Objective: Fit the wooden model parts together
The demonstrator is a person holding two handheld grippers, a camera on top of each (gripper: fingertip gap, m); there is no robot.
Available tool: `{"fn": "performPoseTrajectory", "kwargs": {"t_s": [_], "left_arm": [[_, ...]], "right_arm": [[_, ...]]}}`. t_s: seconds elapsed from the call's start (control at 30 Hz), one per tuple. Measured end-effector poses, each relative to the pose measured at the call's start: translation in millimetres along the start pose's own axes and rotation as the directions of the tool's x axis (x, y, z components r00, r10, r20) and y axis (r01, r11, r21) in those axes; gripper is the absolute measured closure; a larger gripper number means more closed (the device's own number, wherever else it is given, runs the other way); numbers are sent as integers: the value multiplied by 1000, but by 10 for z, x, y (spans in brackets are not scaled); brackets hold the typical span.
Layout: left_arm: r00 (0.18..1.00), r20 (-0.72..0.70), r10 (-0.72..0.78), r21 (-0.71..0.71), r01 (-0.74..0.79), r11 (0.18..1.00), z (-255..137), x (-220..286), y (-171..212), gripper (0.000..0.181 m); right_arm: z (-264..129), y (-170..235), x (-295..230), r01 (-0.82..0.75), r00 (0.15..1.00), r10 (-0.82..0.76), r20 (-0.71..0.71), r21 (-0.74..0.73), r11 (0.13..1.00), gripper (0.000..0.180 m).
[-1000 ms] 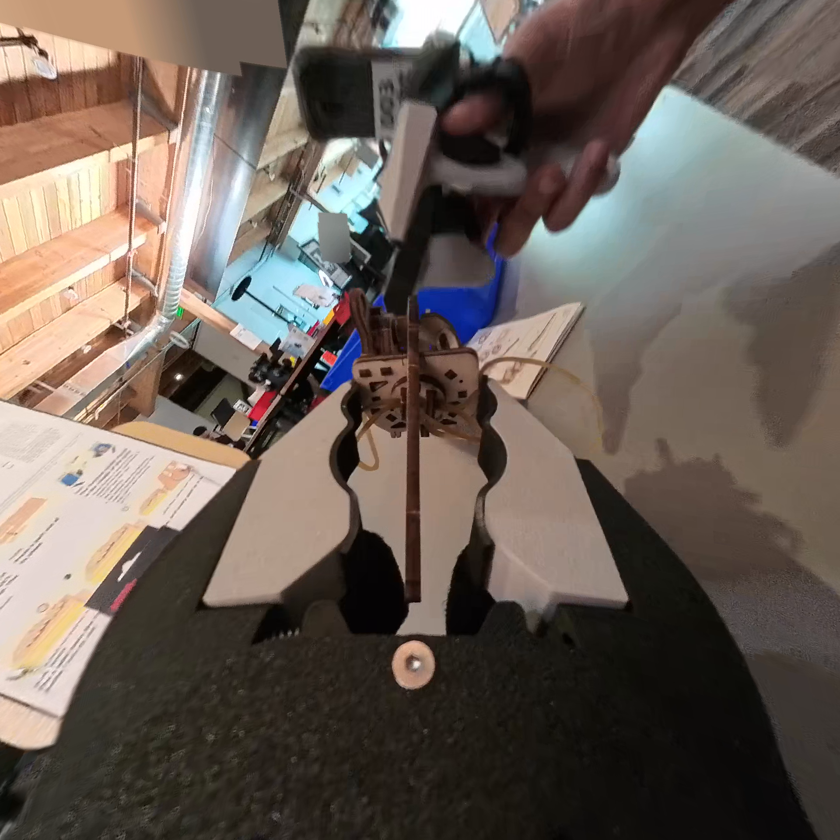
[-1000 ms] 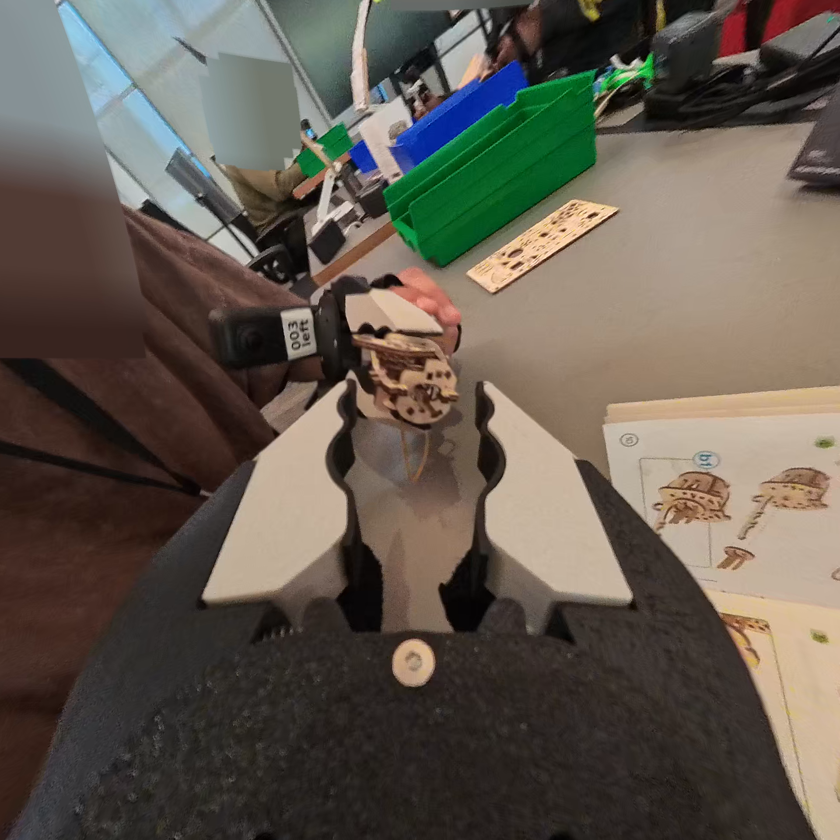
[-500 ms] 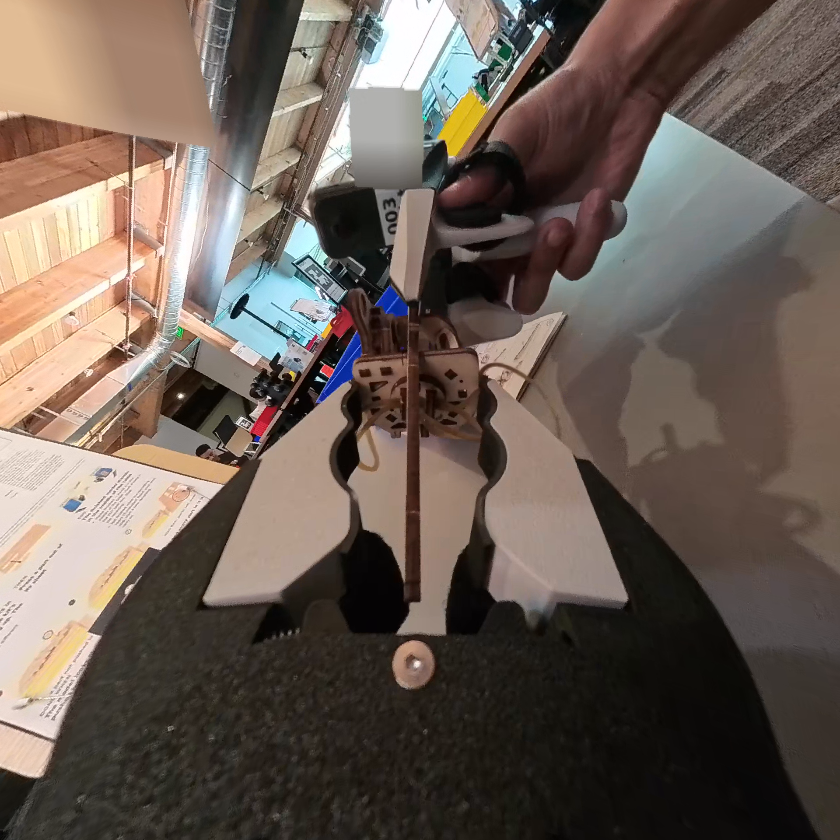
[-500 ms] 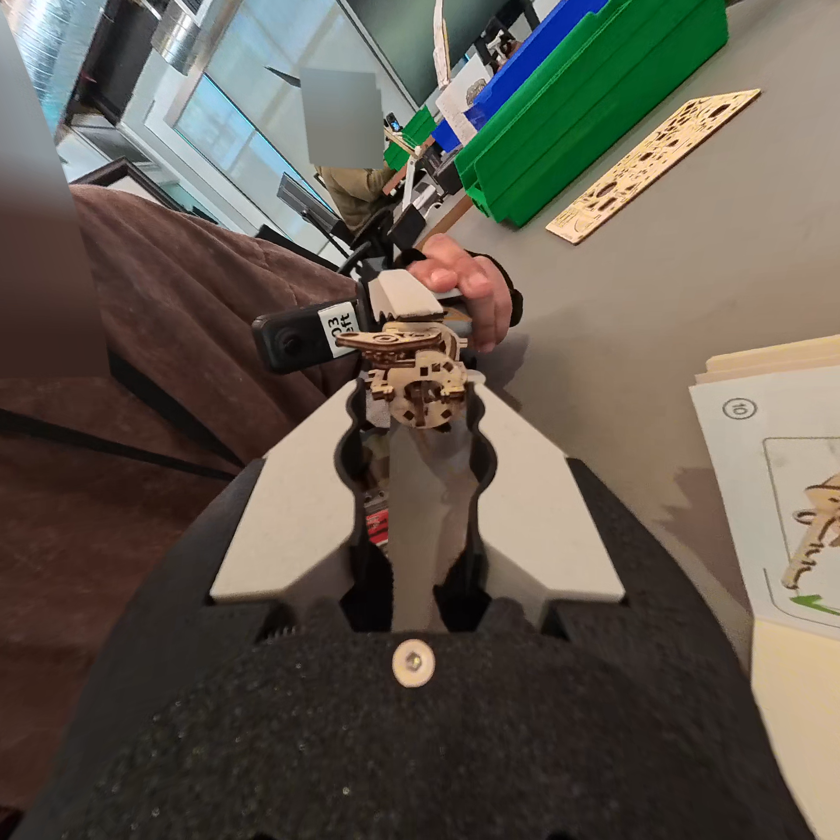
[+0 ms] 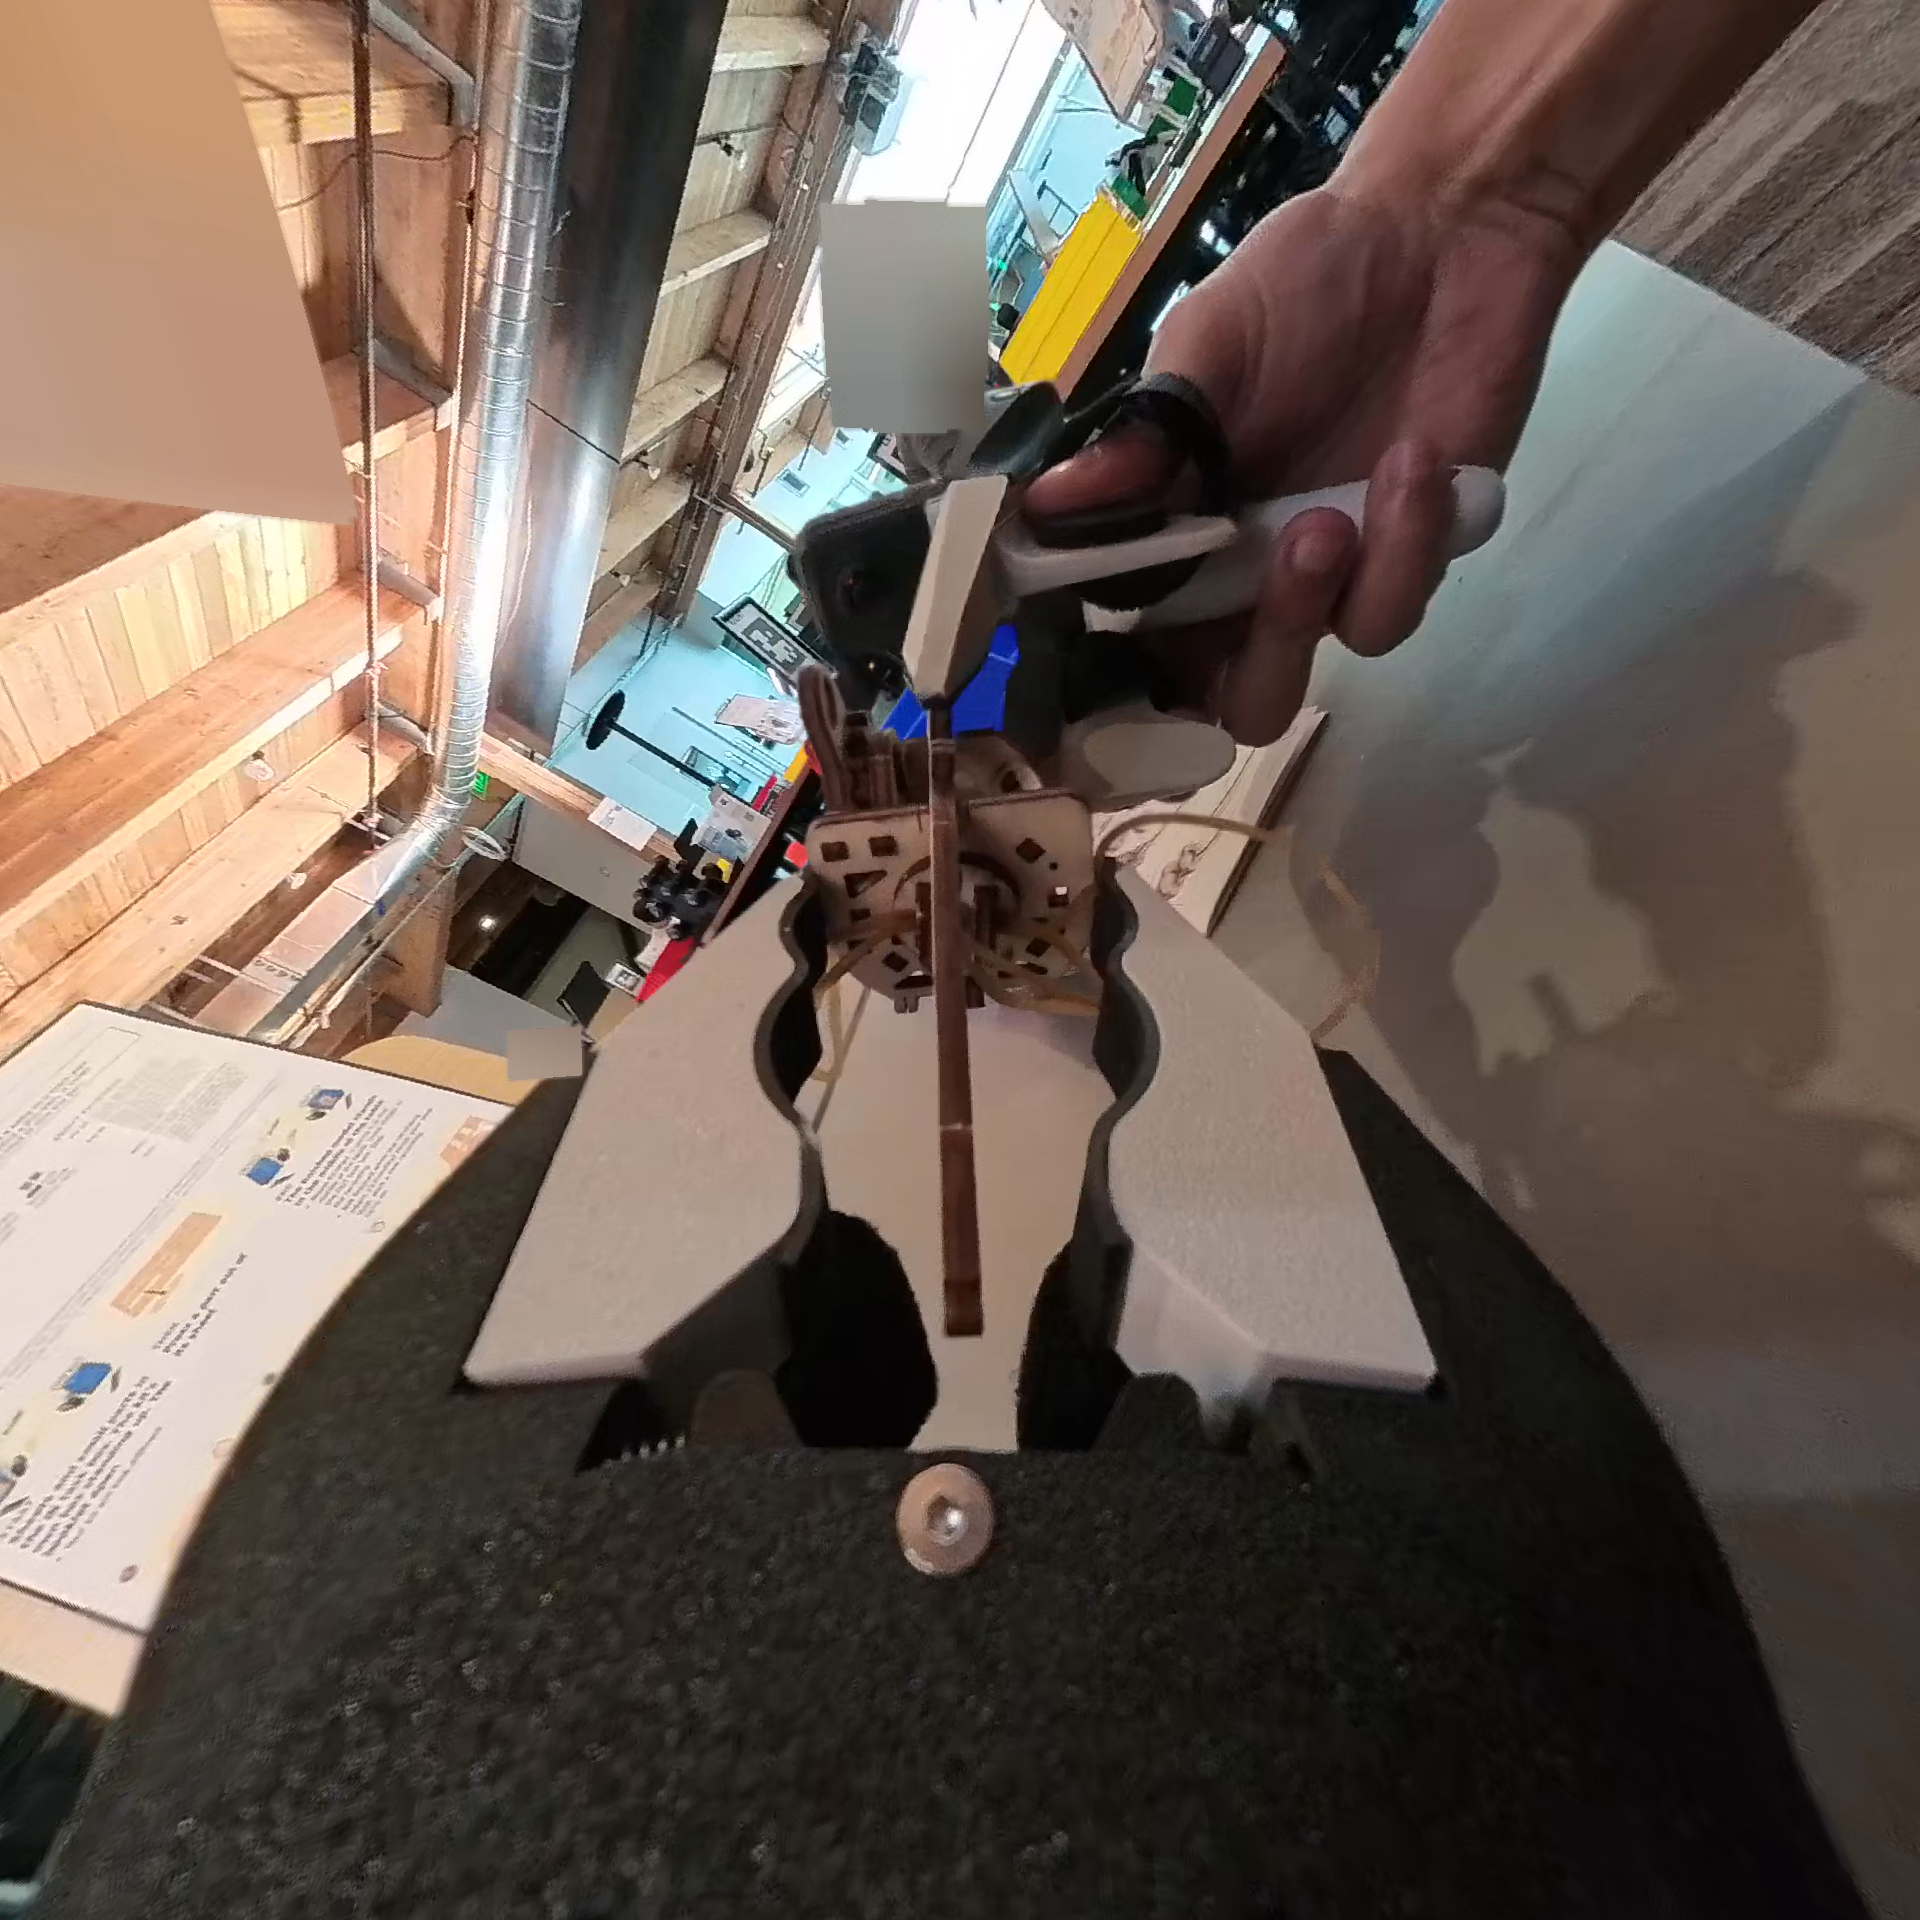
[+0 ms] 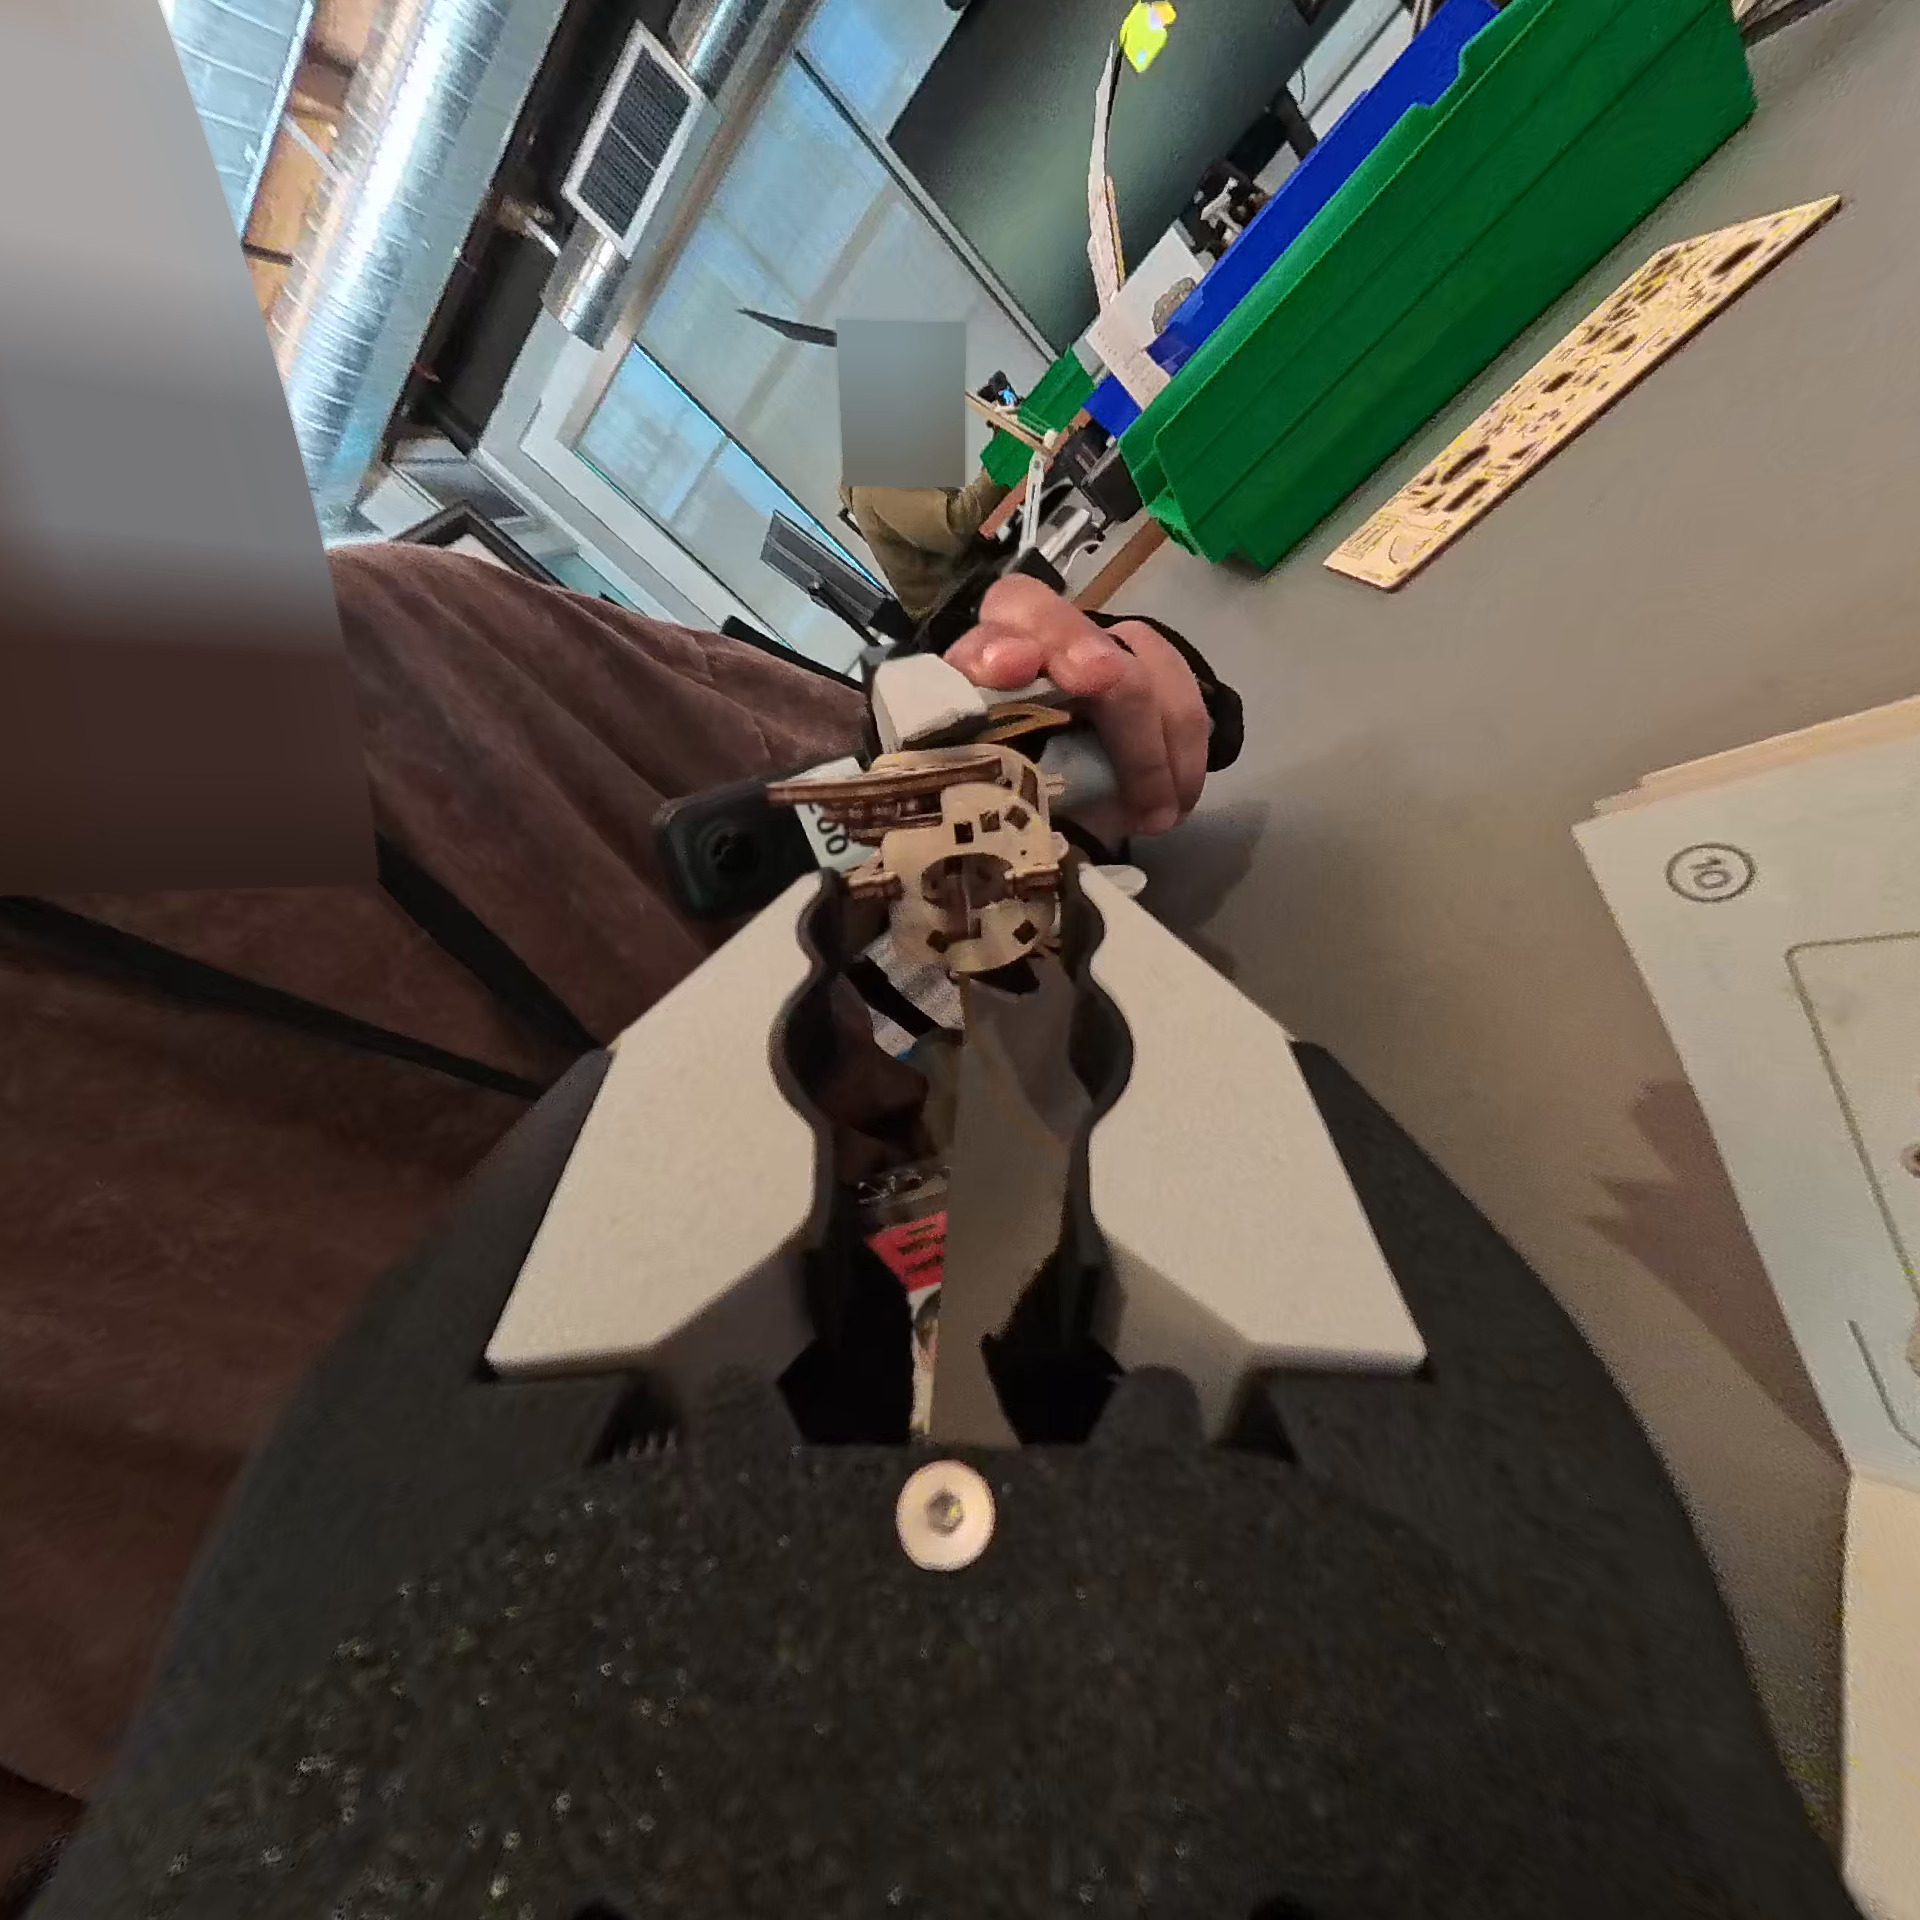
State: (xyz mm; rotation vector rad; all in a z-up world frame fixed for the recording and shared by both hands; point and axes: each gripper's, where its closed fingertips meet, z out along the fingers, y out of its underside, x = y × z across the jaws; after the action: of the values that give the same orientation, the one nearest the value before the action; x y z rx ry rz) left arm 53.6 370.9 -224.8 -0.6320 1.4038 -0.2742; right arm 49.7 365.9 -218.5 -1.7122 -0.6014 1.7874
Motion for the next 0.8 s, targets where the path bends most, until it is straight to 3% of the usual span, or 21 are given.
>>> {"fn": "performPoseTrajectory", "kwargs": {"t_s": [0.17,0.5,0.6,0.67,0.8], "left_arm": [[1000,14,14,-13,-14,1000,10,-12,17,132],[967,-55,-250,5,251,968,15,-50,48,132],[881,-149,-450,0,455,891,25,-28,49,132],[790,-200,-579,-5,590,807,26,-50,59,132],[604,-300,-739,-40,766,642,7,-85,75,132]], "right_arm": [[1,-30,14,-37,999,36,20,33,999,137],[-66,-173,27,-154,987,147,65,124,980,127],[-209,-262,69,18,996,-7,-85,127,992,137],[-260,-280,63,187,963,-175,-205,45,981,149],[-205,-302,-113,347,912,-345,-224,-30,937,155]]}}
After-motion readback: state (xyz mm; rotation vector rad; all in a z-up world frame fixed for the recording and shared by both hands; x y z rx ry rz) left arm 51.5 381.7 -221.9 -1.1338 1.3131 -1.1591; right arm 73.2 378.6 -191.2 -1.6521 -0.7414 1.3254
